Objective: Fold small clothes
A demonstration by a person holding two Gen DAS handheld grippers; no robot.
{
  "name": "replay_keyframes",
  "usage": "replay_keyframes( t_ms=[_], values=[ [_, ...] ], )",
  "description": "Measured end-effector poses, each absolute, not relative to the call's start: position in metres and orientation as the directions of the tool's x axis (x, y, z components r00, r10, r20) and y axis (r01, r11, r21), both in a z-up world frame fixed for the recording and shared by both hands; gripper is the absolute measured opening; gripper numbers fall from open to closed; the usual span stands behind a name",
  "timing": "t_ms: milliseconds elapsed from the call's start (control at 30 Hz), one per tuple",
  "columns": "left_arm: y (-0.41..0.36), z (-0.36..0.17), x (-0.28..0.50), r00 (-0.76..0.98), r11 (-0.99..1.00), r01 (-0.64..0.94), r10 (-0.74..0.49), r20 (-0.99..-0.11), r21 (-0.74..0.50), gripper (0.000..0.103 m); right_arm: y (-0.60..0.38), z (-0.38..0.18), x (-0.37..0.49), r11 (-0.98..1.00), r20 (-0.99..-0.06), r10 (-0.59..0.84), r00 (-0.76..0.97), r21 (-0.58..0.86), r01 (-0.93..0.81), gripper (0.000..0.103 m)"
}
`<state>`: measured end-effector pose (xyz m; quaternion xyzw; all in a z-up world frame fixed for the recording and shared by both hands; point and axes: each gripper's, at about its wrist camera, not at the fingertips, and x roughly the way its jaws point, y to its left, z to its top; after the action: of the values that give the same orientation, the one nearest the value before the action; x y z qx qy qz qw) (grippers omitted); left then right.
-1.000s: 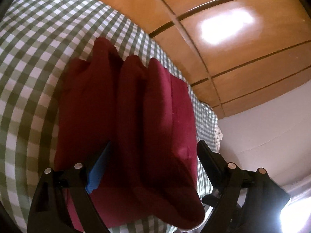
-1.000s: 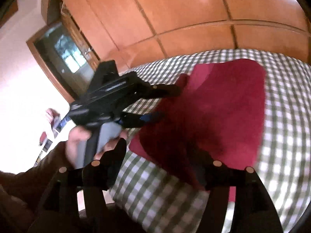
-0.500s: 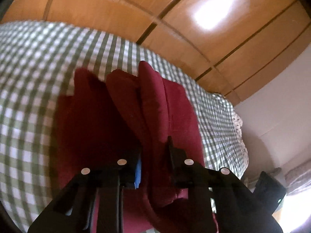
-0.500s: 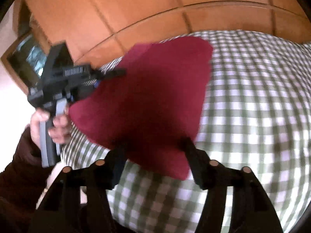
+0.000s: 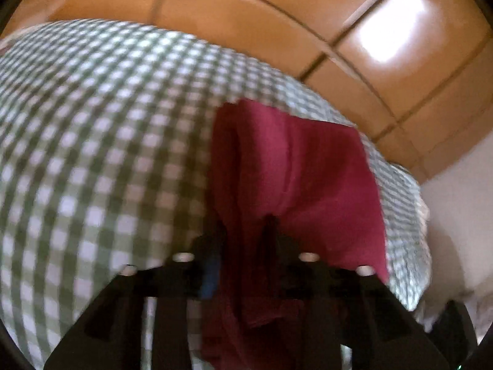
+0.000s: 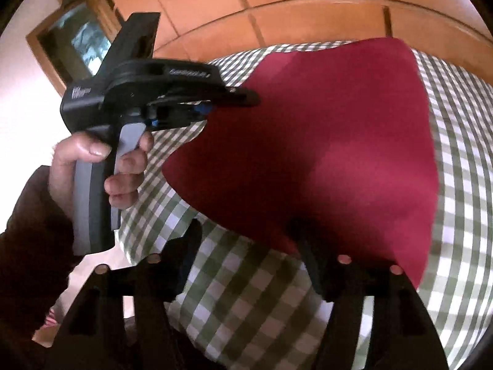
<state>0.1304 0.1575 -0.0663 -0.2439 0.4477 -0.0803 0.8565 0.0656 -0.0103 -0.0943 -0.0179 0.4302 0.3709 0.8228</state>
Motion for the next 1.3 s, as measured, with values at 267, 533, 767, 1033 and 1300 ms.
replay_keyframes(
  t_ms=[267, 533, 767, 1033, 1300],
  values=[
    [0.135, -0.008, 0.085, 0.731, 0.824, 0.021, -0.399, -0.553, -0.566, 0.067, -0.07, -0.076, 0.059, 0.645, -0.666, 0.697, 0.267, 0.42, -0.638, 0.067],
    [0.084, -0.034, 0.084, 0.702, 0.899, 0.094, -0.364, -0.612, -0.427, 0.056, -0.128, -0.027, 0.11, 0.792, -0.609, 0.607, 0.511, 0.41, -0.452, 0.05],
    [0.11, -0.068, 0.082, 0.694, 0.928, 0.026, -0.284, -0.661, -0.371, 0.037, -0.057, -0.026, 0.181, 0.825, -0.648, 0.546, 0.531, 0.305, -0.475, 0.047],
    [0.102, -0.078, 0.08, 0.717, 0.964, 0.007, -0.191, -0.67, -0.267, 0.037, -0.032, -0.083, 0.239, 0.882, -0.75, 0.428, 0.505, 0.223, -0.415, 0.048],
    [0.092, -0.072, 0.073, 0.731, 0.977, -0.014, -0.134, -0.669, -0.211, 0.041, -0.058, -0.055, 0.197, 0.877, -0.67, 0.459, 0.583, 0.236, -0.419, 0.097]
  ],
)
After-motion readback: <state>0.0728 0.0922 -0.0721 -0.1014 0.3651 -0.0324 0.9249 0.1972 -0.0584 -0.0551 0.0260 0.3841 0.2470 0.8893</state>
